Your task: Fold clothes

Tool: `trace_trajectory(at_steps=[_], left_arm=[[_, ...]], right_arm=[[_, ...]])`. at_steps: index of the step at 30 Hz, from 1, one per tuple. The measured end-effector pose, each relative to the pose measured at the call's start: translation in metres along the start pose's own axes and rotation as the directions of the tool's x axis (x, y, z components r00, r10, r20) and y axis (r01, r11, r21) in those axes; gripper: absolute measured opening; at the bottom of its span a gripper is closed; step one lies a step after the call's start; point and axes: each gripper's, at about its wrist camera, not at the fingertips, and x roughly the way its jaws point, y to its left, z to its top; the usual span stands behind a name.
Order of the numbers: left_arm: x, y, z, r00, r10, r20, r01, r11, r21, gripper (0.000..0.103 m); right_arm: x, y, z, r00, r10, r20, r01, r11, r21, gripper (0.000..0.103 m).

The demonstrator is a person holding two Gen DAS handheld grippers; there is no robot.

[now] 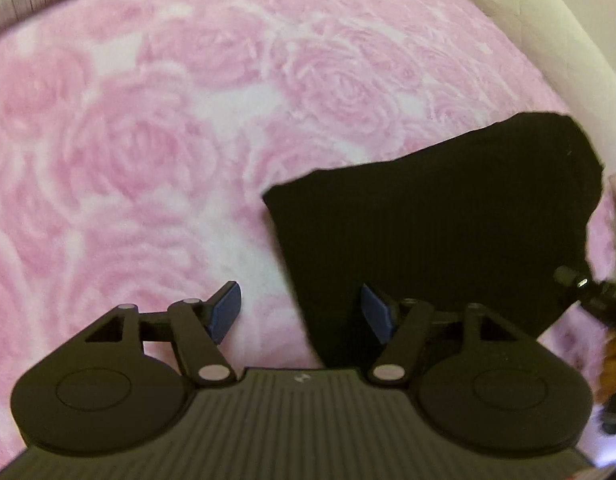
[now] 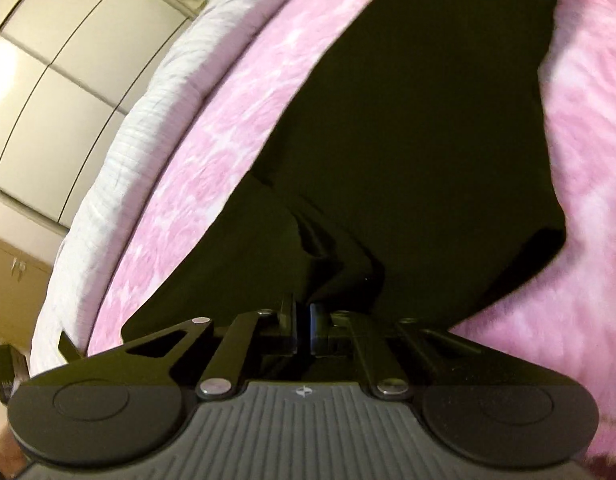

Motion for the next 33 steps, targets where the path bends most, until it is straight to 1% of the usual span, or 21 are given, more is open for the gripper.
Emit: trace_trajectory(at_steps=[5, 8, 10, 11, 14, 15, 17, 18, 19, 20, 21, 22, 24, 26, 27, 28, 29, 30, 31, 32, 33], left_arm=[[0.017, 0.007, 0.010, 0.997, -0.082, -0.010, 0.081, 0.994, -0.072, 0.058], [0.026, 0.008, 0.017, 0.993, -0.108, -0.038, 0.105, 0.991, -0.083, 0.051], [0.030, 0.009, 0.021, 0.991, -0.124, -0.055, 0.118, 0.989, -0.089, 0.042], [0.031, 0.011, 0.022, 0.989, -0.138, -0.060, 0.131, 0.986, -0.101, 0.042], [0.031, 0.024, 0.026, 0.979, -0.195, -0.057, 0.183, 0.968, -0.168, 0.031], [0.031, 0.029, 0.026, 0.976, -0.213, -0.054, 0.199, 0.962, -0.188, 0.023], [0.031, 0.036, 0.026, 0.969, -0.243, -0.048, 0.228, 0.950, -0.215, 0.020], [0.030, 0.038, 0.026, 0.966, -0.255, -0.047, 0.239, 0.947, -0.216, 0.020], [0.028, 0.038, 0.026, 0.964, -0.264, -0.045, 0.249, 0.945, -0.212, 0.021], [0.026, 0.039, 0.026, 0.962, -0.271, -0.042, 0.257, 0.944, -0.207, 0.022], [0.023, 0.041, 0.027, 0.960, -0.279, -0.032, 0.266, 0.939, -0.217, 0.025], [0.021, 0.045, 0.027, 0.958, -0.286, -0.018, 0.274, 0.933, -0.234, 0.027], [0.017, 0.053, 0.027, 0.956, -0.293, 0.012, 0.285, 0.921, -0.265, 0.027], [0.018, 0.060, 0.030, 0.955, -0.294, 0.030, 0.291, 0.914, -0.283, 0.027], [0.020, 0.062, 0.031, 0.953, -0.300, 0.035, 0.297, 0.908, -0.295, 0.024], [0.023, 0.063, 0.032, 0.954, -0.299, 0.035, 0.296, 0.907, -0.299, 0.023], [0.025, 0.063, 0.032, 0.955, -0.295, 0.032, 0.291, 0.909, -0.298, 0.021], [0.026, 0.062, 0.033, 0.956, -0.291, 0.032, 0.287, 0.911, -0.295, 0.019], [0.027, 0.063, 0.033, 0.956, -0.290, 0.036, 0.287, 0.911, -0.296, 0.018], [0.027, 0.063, 0.032, 0.956, -0.292, 0.041, 0.290, 0.909, -0.300, 0.017], [0.027, 0.064, 0.031, 0.955, -0.293, 0.049, 0.294, 0.906, -0.304, 0.015]], right_arm=[[0.001, 0.003, -0.005, 0.999, -0.042, -0.028, 0.042, 0.999, -0.022, 0.005], [-0.007, 0.003, -0.007, 0.997, -0.068, -0.027, 0.068, 0.998, -0.019, 0.019], [-0.018, 0.008, -0.010, 0.995, -0.102, -0.004, 0.102, 0.994, -0.031, 0.031], [-0.026, 0.015, -0.014, 0.992, -0.123, 0.017, 0.124, 0.990, -0.061, 0.031], [-0.044, 0.047, -0.035, 0.981, -0.177, 0.080, 0.191, 0.959, -0.212, 0.031], [-0.047, 0.061, -0.046, 0.979, -0.181, 0.091, 0.199, 0.941, -0.274, 0.031], [-0.043, 0.091, -0.075, 0.984, -0.159, 0.085, 0.181, 0.886, -0.427, 0.033], [-0.038, 0.104, -0.091, 0.988, -0.136, 0.067, 0.151, 0.848, -0.508, 0.034], [-0.031, 0.118, -0.108, 0.992, -0.112, 0.052, 0.121, 0.797, -0.592, 0.039], [-0.021, 0.134, -0.127, 0.995, -0.087, 0.039, 0.090, 0.729, -0.678, 0.043], [-0.010, 0.150, -0.147, 0.998, -0.063, 0.024, 0.060, 0.652, -0.756, 0.050], [0.000, 0.166, -0.166, 0.999, -0.042, 0.006, 0.029, 0.567, -0.823, 0.053], [0.005, 0.172, -0.202, 1.000, -0.028, -0.004, 0.007, 0.402, -0.916, 0.056], [0.021, 0.171, -0.226, 0.999, -0.042, 0.027, 0.035, 0.228, -0.973, 0.064], [0.025, 0.166, -0.238, 0.998, -0.051, 0.038, 0.046, 0.153, -0.987, 0.069], [0.027, 0.159, -0.251, 0.996, -0.069, 0.047, 0.054, 0.092, -0.994, 0.069], [0.039, 0.160, -0.263, 0.993, -0.094, 0.068, 0.070, 0.021, -0.997, 0.070], [0.056, 0.164, -0.272, 0.987, -0.123, 0.100, 0.095, -0.053, -0.994, 0.076], [0.068, 0.166, -0.278, 0.981, -0.132, 0.140, 0.125, -0.118, -0.985, 0.084], [0.072, 0.165, -0.283, 0.976, -0.115, 0.187, 0.167, -0.168, -0.972, 0.089], [0.074, 0.165, -0.286, 0.970, -0.105, 0.218, 0.194, -0.202, -0.960, 0.089]])
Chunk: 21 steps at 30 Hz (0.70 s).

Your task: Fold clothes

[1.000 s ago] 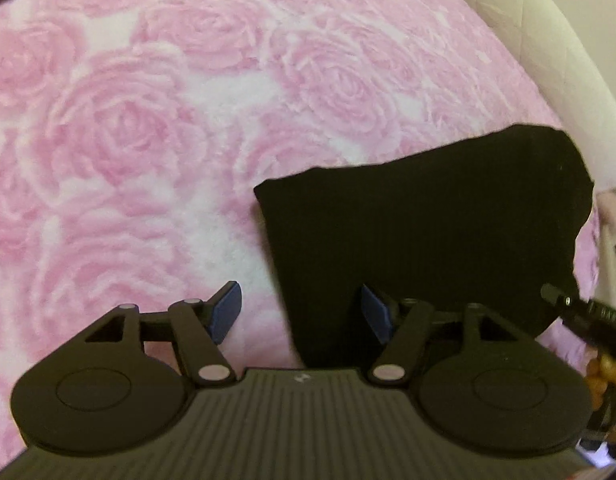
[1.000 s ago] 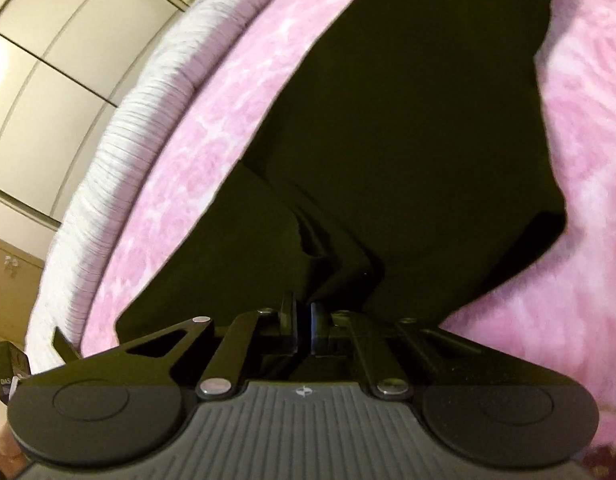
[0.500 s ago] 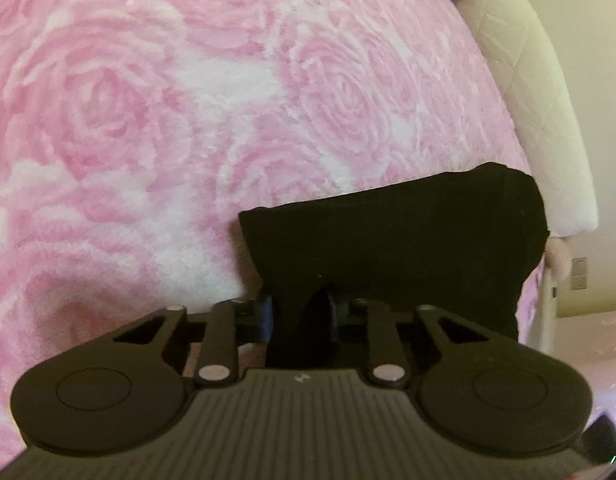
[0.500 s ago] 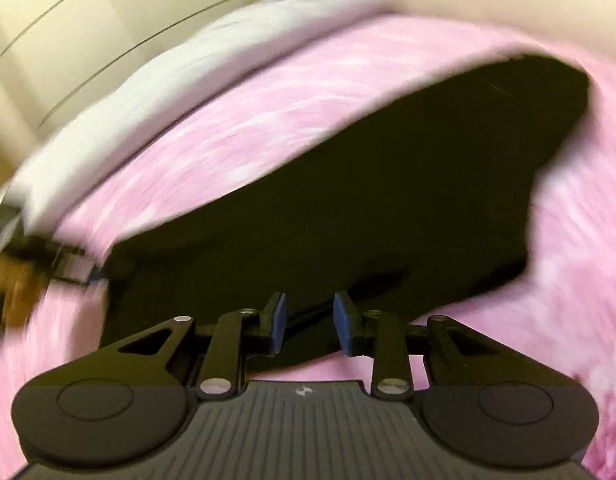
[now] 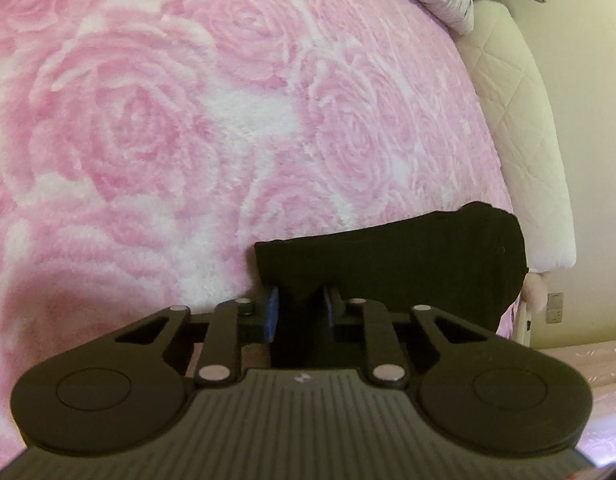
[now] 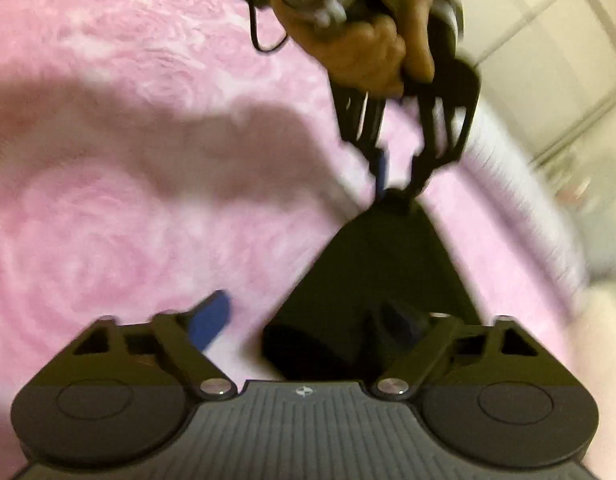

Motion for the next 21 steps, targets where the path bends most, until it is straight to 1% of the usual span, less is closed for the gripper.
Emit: trace_trajectory(at_steps=[2, 3, 4, 5, 6, 7, 8, 10, 13, 14, 16, 17, 19, 20, 21], left_arm=[[-0.002, 0.001, -0.002, 1.000, -0.009, 0.007, 0.009, 1.000, -0.002, 0.014], [-0.004, 0.000, -0.002, 1.000, -0.012, 0.008, 0.012, 1.000, -0.002, 0.013], [-0.005, -0.001, -0.002, 1.000, -0.014, 0.009, 0.014, 1.000, -0.003, 0.013], [-0.007, -0.002, -0.001, 1.000, -0.016, 0.009, 0.016, 1.000, -0.004, 0.013], [-0.008, -0.005, -0.001, 1.000, -0.014, 0.011, 0.014, 1.000, -0.003, 0.012], [-0.010, -0.008, 0.000, 1.000, -0.010, 0.013, 0.010, 1.000, 0.000, 0.012], [-0.015, -0.014, 0.000, 1.000, -0.020, 0.022, 0.020, 1.000, -0.001, 0.011], [-0.025, -0.027, 0.002, 0.998, -0.052, 0.045, 0.053, 0.999, -0.007, 0.009], [-0.041, -0.056, 0.006, 0.991, -0.109, 0.078, 0.110, 0.994, -0.011, 0.009], [-0.044, -0.073, 0.009, 0.987, -0.134, 0.089, 0.135, 0.991, -0.007, 0.008], [-0.049, -0.112, 0.014, 0.977, -0.183, 0.110, 0.184, 0.983, 0.005, 0.007], [-0.050, -0.132, 0.017, 0.972, -0.201, 0.117, 0.201, 0.980, 0.018, 0.006], [-0.045, -0.182, 0.024, 0.965, -0.232, 0.125, 0.226, 0.972, 0.062, 0.002], [-0.041, -0.207, 0.028, 0.959, -0.253, 0.128, 0.244, 0.966, 0.082, 0.000], [-0.036, -0.231, 0.030, 0.952, -0.276, 0.131, 0.264, 0.959, 0.100, 0.000]], right_arm=[[0.000, -0.003, -0.003, 1.000, -0.017, -0.010, 0.017, 1.000, 0.002, 0.082], [0.001, -0.006, -0.004, 1.000, -0.016, -0.023, 0.017, 1.000, 0.013, 0.053], [0.002, -0.010, -0.004, 0.999, -0.015, -0.036, 0.016, 1.000, 0.025, 0.047], [0.001, -0.013, -0.005, 0.999, -0.010, -0.042, 0.012, 0.999, 0.034, 0.046], [-0.001, -0.017, -0.008, 0.999, 0.001, -0.038, 0.001, 0.999, 0.042, 0.036], [-0.003, -0.020, -0.010, 0.999, 0.012, -0.035, -0.010, 0.999, 0.049, 0.020], [-0.006, -0.027, -0.011, 0.999, 0.029, -0.028, -0.026, 0.997, 0.074, 0.016], [-0.016, -0.051, -0.012, 0.997, 0.073, 0.000, -0.072, 0.983, 0.171, 0.008], [-0.039, -0.100, -0.008, 0.991, 0.113, 0.068, -0.129, 0.939, 0.318, 0.007], [-0.047, -0.119, -0.010, 0.988, 0.123, 0.092, -0.149, 0.915, 0.374, 0.008], [-0.064, -0.162, -0.026, 0.980, 0.136, 0.142, -0.190, 0.841, 0.506, 0.008], [-0.073, -0.184, -0.034, 0.976, 0.140, 0.168, -0.212, 0.796, 0.567, 0.008], [-0.090, -0.228, -0.050, 0.965, 0.141, 0.219, -0.255, 0.691, 0.676, 0.008], [-0.097, -0.248, -0.060, 0.961, 0.135, 0.241, -0.270, 0.640, 0.719, 0.008], [-0.102, -0.268, -0.072, 0.960, 0.121, 0.253, -0.274, 0.599, 0.752, 0.008]])
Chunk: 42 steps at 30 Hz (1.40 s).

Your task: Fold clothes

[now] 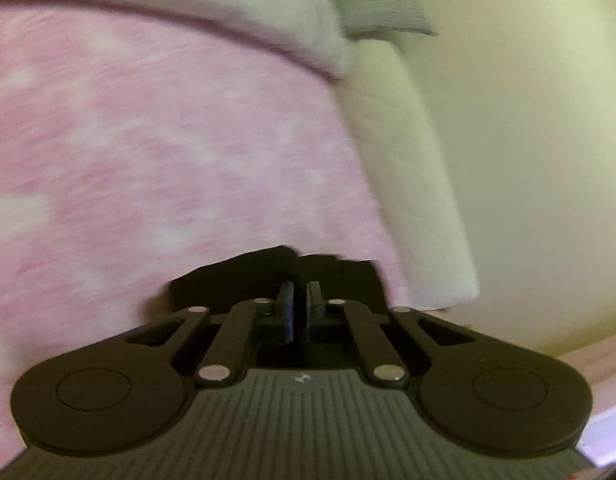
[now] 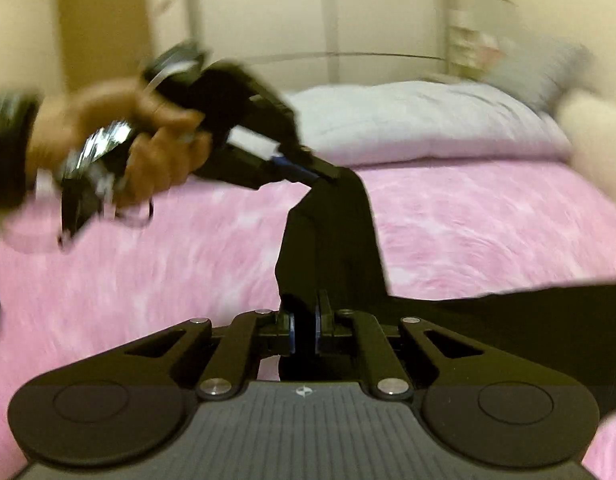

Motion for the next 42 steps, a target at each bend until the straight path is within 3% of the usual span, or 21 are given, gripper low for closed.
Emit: trace_trajectory(at_steps=[6, 9, 12, 15, 18, 20, 21, 22, 23, 26, 27, 28, 32, 34, 36, 38, 40, 42], left_arm=[[0.116, -0.115, 0.018, 0.998, -0.049, -0.042, 0.053, 0.992, 0.117, 0.000], [0.176, -0.142, 0.022, 0.997, -0.045, -0.066, 0.053, 0.990, 0.133, 0.000], [0.219, -0.149, 0.024, 0.997, 0.005, -0.077, 0.006, 0.990, 0.142, 0.000], [0.253, -0.134, 0.017, 0.994, 0.070, -0.084, -0.058, 0.989, 0.137, 0.000], [0.282, -0.108, -0.003, 0.976, 0.171, -0.135, -0.146, 0.974, 0.176, 0.000], [0.297, -0.091, -0.020, 0.955, 0.236, -0.179, -0.199, 0.959, 0.202, 0.001], [0.303, -0.083, -0.030, 0.940, 0.274, -0.205, -0.230, 0.949, 0.214, 0.001], [0.309, -0.076, -0.038, 0.927, 0.297, -0.227, -0.246, 0.942, 0.228, 0.001], [0.311, -0.071, -0.045, 0.924, 0.303, -0.234, -0.249, 0.939, 0.236, 0.001], [0.313, -0.071, -0.050, 0.930, 0.281, -0.238, -0.216, 0.940, 0.265, 0.007], [0.318, -0.074, -0.047, 0.927, 0.281, -0.249, -0.203, 0.933, 0.298, 0.016], [0.323, -0.079, -0.044, 0.922, 0.285, -0.262, -0.190, 0.923, 0.335, 0.022], [0.342, -0.090, -0.036, 0.894, 0.324, -0.310, -0.161, 0.877, 0.453, 0.023], [0.335, -0.091, -0.034, 0.907, 0.305, -0.290, -0.150, 0.878, 0.455, 0.023], [0.323, -0.090, -0.034, 0.925, 0.279, -0.260, -0.143, 0.886, 0.441, 0.024], [0.305, -0.085, -0.036, 0.942, 0.256, -0.217, -0.151, 0.900, 0.408, 0.025], [0.284, -0.079, -0.042, 0.951, 0.258, -0.173, -0.175, 0.905, 0.387, 0.026], [0.263, -0.071, -0.050, 0.955, 0.263, -0.133, -0.202, 0.912, 0.357, 0.026]], right_arm=[[-0.054, -0.133, 0.027, 0.997, 0.006, 0.082, -0.025, 0.973, 0.229, 0.008], [-0.068, -0.210, 0.028, 0.994, 0.018, 0.109, -0.054, 0.939, 0.341, 0.007], [-0.067, -0.290, 0.011, 0.993, 0.010, 0.118, -0.066, 0.873, 0.482, 0.007], [-0.063, -0.363, -0.026, 0.995, -0.011, 0.103, -0.054, 0.795, 0.604, 0.008], [-0.053, -0.420, -0.076, 0.998, -0.036, 0.055, -0.014, 0.697, 0.717, 0.009], [-0.050, -0.444, -0.099, 0.999, 0.013, 0.041, -0.041, 0.607, 0.794, 0.013], [-0.049, -0.455, -0.109, 0.998, 0.045, 0.043, -0.061, 0.556, 0.829, 0.024], [-0.048, -0.465, -0.120, 0.996, 0.077, 0.046, -0.079, 0.501, 0.862, 0.026], [-0.048, -0.473, -0.124, 0.994, 0.101, 0.053, -0.095, 0.476, 0.875, 0.028], [-0.050, -0.484, -0.112, 0.986, 0.149, 0.071, -0.138, 0.511, 0.848, 0.048], [-0.045, -0.489, -0.110, 0.982, 0.176, 0.070, -0.151, 0.504, 0.850, 0.055], [-0.040, -0.493, -0.107, 0.979, 0.197, 0.057, -0.151, 0.501, 0.852, 0.055], [-0.022, -0.506, -0.096, 0.966, 0.258, 0.014, -0.145, 0.494, 0.857, 0.055], [-0.016, -0.504, -0.080, 0.961, 0.274, -0.032, -0.136, 0.568, 0.812, 0.055], [-0.005, -0.500, -0.057, 0.957, 0.273, -0.100, -0.118, 0.680, 0.724, 0.055], [0.010, -0.494, -0.038, 0.948, 0.275, -0.159, -0.114, 0.762, 0.638, 0.056], [0.032, -0.492, -0.022, 0.932, 0.294, -0.212, -0.127, 0.812, 0.569, 0.057], [0.055, -0.491, -0.012, 0.911, 0.325, -0.253, -0.149, 0.833, 0.533, 0.058]])
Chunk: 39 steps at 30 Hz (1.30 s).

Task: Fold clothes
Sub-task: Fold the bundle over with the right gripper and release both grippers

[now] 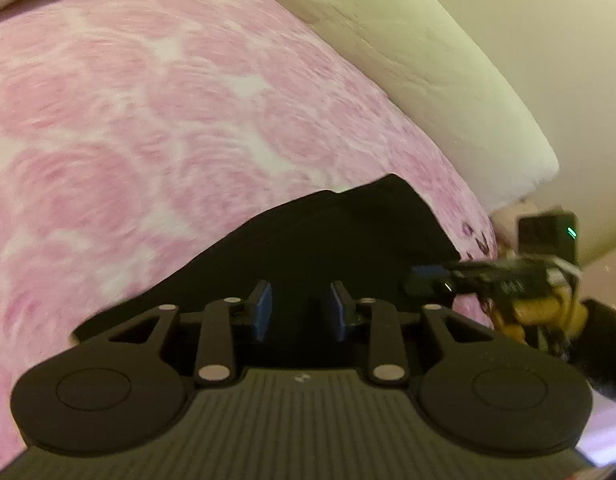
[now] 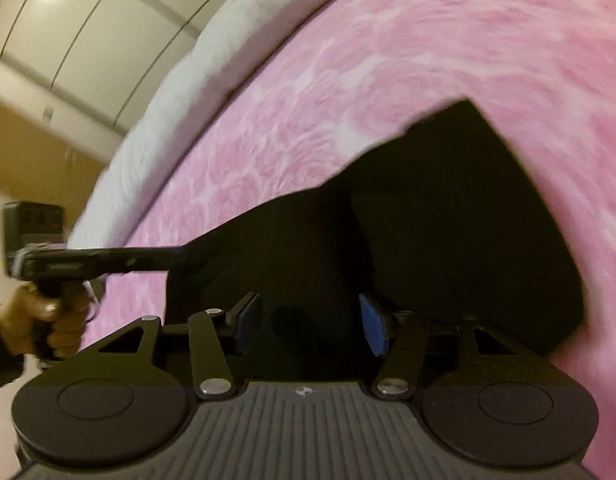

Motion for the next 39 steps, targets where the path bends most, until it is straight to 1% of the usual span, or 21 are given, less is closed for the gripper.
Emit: trace_trajectory(at_steps=[4, 5, 6, 7, 9, 13, 15, 17, 20, 21, 22, 23, 24, 26, 29, 31, 32, 33, 34, 36, 39], left_arm=[[-0.014, 0.016, -0.029, 0.999, 0.044, 0.021, -0.043, 0.997, -0.061, 0.027], [-0.015, 0.019, -0.036, 0.998, 0.052, 0.018, -0.051, 0.996, -0.078, 0.027], [-0.014, 0.019, -0.040, 0.998, 0.056, 0.014, -0.055, 0.995, -0.084, 0.027], [-0.012, 0.018, -0.044, 0.998, 0.058, 0.010, -0.057, 0.995, -0.085, 0.027], [-0.007, 0.009, -0.048, 0.998, 0.057, 0.013, -0.056, 0.997, -0.055, 0.027], [0.015, -0.017, -0.042, 1.000, 0.024, 0.019, -0.025, 0.999, 0.040, 0.028], [0.038, -0.023, -0.041, 1.000, 0.021, -0.008, -0.021, 0.998, 0.059, 0.029], [0.060, -0.026, -0.043, 0.998, 0.048, -0.043, -0.045, 0.996, 0.076, 0.029], [0.078, -0.027, -0.044, 0.995, 0.077, -0.068, -0.072, 0.995, 0.075, 0.029], [0.076, -0.028, -0.042, 0.996, 0.069, -0.058, -0.064, 0.995, 0.082, 0.029], [0.073, -0.030, -0.039, 0.998, 0.051, -0.044, -0.047, 0.995, 0.086, 0.029], [0.069, -0.030, -0.036, 0.999, 0.035, -0.029, -0.032, 0.996, 0.085, 0.029], [0.066, -0.030, -0.030, 1.000, 0.024, -0.015, -0.023, 0.996, 0.083, 0.029], [0.064, -0.031, -0.016, 1.000, 0.001, 0.010, -0.001, 0.996, 0.086, 0.030], [0.079, -0.035, 0.013, 0.999, -0.008, 0.032, 0.004, 0.992, 0.123, 0.032], [0.099, -0.038, 0.025, 1.000, -0.002, -0.005, 0.003, 0.989, 0.151, 0.032], [0.110, -0.039, 0.029, 1.000, 0.002, -0.027, 0.003, 0.986, 0.164, 0.032], [0.121, -0.041, 0.034, 0.999, 0.006, -0.049, 0.002, 0.984, 0.178, 0.032], [0.132, -0.042, 0.039, 0.997, 0.011, -0.071, 0.002, 0.981, 0.192, 0.031], [0.138, -0.050, 0.043, 0.998, 0.006, -0.064, 0.008, 0.977, 0.215, 0.030], [0.132, -0.067, 0.050, 0.999, -0.053, -0.007, 0.053, 0.971, 0.234, 0.030]], right_arm=[[0.033, -0.003, 0.019, 0.993, 0.050, -0.110, -0.050, 0.999, 0.005, 0.072], [0.037, -0.005, 0.022, 0.991, 0.067, -0.117, -0.066, 0.998, 0.014, 0.062], [0.038, -0.006, 0.024, 0.989, 0.085, -0.119, -0.081, 0.996, 0.035, 0.038], [0.037, -0.009, 0.026, 0.989, 0.093, -0.116, -0.086, 0.994, 0.068, 0.020], [0.028, -0.009, 0.028, 0.991, 0.106, -0.087, -0.098, 0.991, 0.096, 0.011], [-0.024, 0.018, 0.047, 0.996, 0.075, 0.052, -0.074, 0.997, -0.021, 0.009], [-0.035, 0.021, 0.059, 0.996, 0.048, 0.079, -0.041, 0.995, -0.086, 0.009], [-0.025, 0.012, 0.064, 0.999, -0.006, 0.049, 0.012, 0.992, -0.129, 0.009], [-0.005, -0.017, 0.058, 0.995, -0.100, 0.005, 0.100, 0.990, -0.099, 0.009], [-0.004, -0.025, 0.056, 0.996, -0.095, 0.002, 0.094, 0.994, -0.058, 0.014], [-0.006, -0.031, 0.053, 0.996, -0.092, 0.007, 0.093, 0.995, -0.021, 0.036], [-0.012, -0.034, 0.050, 0.995, -0.095, 0.023, 0.095, 0.995, 0.010, 0.046], [-0.019, -0.036, 0.046, 0.995, -0.092, 0.041, 0.091, 0.995, 0.036, 0.053], [-0.041, -0.036, 0.034, 0.993, -0.087, 0.074, 0.082, 0.995, 0.062, 0.052], [-0.061, -0.032, 0.011, 0.991, -0.113, 0.076, 0.109, 0.992, 0.057, 0.053], [-0.068, -0.035, -0.003, 0.990, -0.122, 0.068, 0.118, 0.991, 0.064, 0.052], [-0.067, -0.038, -0.008, 0.991, -0.117, 0.063, 0.112, 0.991, 0.072, 0.048], [-0.066, -0.040, -0.009, 0.992, -0.114, 0.058, 0.110, 0.991, 0.074, 0.024], [-0.065, -0.042, -0.009, 0.992, -0.111, 0.053, 0.107, 0.991, 0.076, 0.008], [-0.073, -0.036, -0.005, 0.992, -0.100, 0.073, 0.097, 0.994, 0.045, 0.006], [-0.093, -0.022, 0.006, 0.990, -0.077, 0.121, 0.080, 0.996, -0.024, 0.002]])
